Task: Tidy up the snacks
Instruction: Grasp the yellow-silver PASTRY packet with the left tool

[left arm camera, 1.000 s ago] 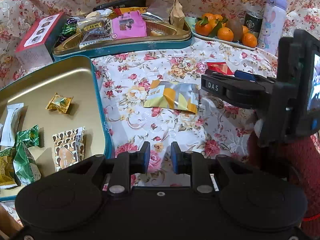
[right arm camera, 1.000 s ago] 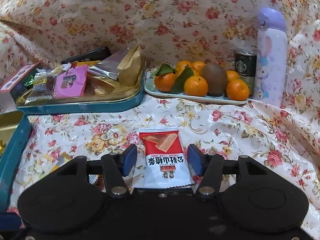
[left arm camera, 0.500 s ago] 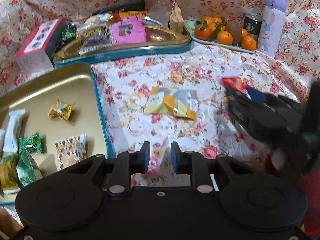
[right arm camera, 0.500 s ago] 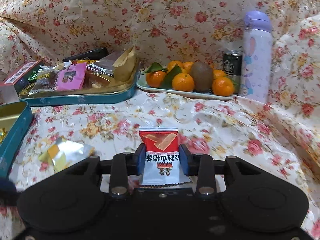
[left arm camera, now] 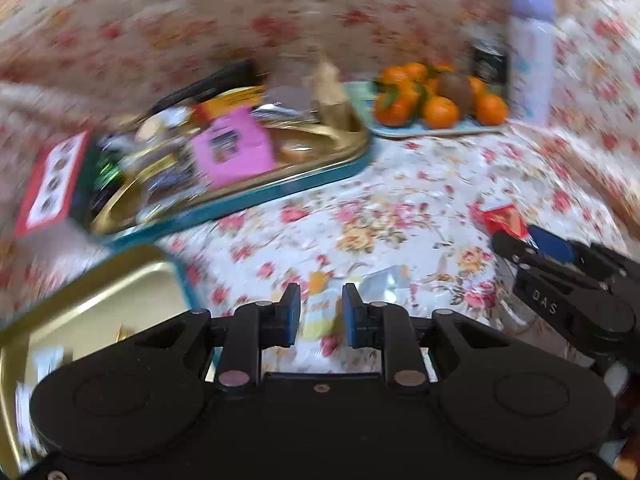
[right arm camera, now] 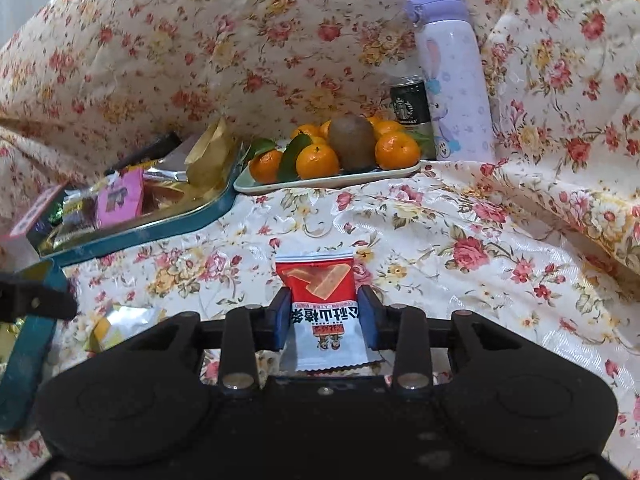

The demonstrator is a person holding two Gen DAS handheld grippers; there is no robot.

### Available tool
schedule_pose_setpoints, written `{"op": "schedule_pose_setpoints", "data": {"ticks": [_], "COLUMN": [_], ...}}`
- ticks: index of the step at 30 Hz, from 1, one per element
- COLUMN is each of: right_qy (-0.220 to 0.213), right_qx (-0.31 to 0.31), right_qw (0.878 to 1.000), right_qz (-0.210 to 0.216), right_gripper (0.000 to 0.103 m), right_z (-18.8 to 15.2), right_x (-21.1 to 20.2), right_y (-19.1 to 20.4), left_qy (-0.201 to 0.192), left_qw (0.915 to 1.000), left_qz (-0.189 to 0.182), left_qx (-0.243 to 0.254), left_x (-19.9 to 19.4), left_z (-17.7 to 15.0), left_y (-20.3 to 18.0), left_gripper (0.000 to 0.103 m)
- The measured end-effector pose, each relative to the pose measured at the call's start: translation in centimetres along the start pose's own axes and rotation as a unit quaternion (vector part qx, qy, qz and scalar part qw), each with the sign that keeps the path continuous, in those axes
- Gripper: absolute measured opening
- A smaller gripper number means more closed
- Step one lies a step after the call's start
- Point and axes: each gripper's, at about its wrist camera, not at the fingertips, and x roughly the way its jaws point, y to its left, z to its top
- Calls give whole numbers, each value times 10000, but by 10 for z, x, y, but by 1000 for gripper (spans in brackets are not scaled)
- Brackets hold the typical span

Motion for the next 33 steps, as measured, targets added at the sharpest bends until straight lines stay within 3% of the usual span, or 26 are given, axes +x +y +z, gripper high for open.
{"op": "schedule_pose_setpoints", "data": {"ticks": [3,6,8,11,15,20,25,33], "right_qy": [1,5,7,7,8,14,17,27], "right_qx": [30,4,4,4,-1,-21,-39,-86], "right_qw": [10000,10000,10000,10000,10000,10000,10000,10000], "right_qz": [28,9,10,10,7,-4,-12,-29], "right_gripper": [37,37,37,37,37,37,37,37], "right_z": [0,0,0,0,0,0,0,0], "right_x": [0,-1,0,0,1,1,2,3], "right_y": [-1,-1,-1,-1,-1,-1,0,1], "left_qy": [-77,-63,16,267,735,836,1057,962], "left_qw": [9959,9907,9928,9979,9969,9956,9939,9950], "left_qz": [-260,-120,-38,101,260,265,-66,-86], "left_qx": [865,1353,1198,578,141,340,297,261], "left_x": [4,10,17,32,54,51,40,18], "left_z": [2,7,15,24,31,22,8,-21], "left_y": [-11,-22,-20,-8,6,10,14,6], "left_gripper": [39,39,39,38,38,38,37,37]}}
